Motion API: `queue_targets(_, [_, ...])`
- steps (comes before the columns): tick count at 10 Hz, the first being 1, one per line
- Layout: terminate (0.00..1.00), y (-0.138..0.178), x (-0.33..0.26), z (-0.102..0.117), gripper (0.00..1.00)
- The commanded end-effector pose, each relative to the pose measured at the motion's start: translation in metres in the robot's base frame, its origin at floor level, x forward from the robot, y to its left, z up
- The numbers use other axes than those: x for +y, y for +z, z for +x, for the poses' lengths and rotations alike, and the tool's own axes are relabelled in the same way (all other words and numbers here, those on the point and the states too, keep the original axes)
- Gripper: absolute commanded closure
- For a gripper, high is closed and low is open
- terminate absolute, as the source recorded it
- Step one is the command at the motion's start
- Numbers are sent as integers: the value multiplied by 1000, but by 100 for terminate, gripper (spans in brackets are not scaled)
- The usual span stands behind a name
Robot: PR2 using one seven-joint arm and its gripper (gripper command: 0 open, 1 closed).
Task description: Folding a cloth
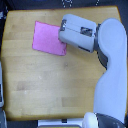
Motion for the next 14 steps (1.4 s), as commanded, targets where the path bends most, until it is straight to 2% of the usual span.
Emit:
queue_targets(1, [0, 0, -2, 8, 100])
queue_targets(7, [0, 7, -8, 7, 100])
queue_targets(13, [0, 84, 25, 20, 100])
queue_targets(14, [0, 86, 27, 20, 100])
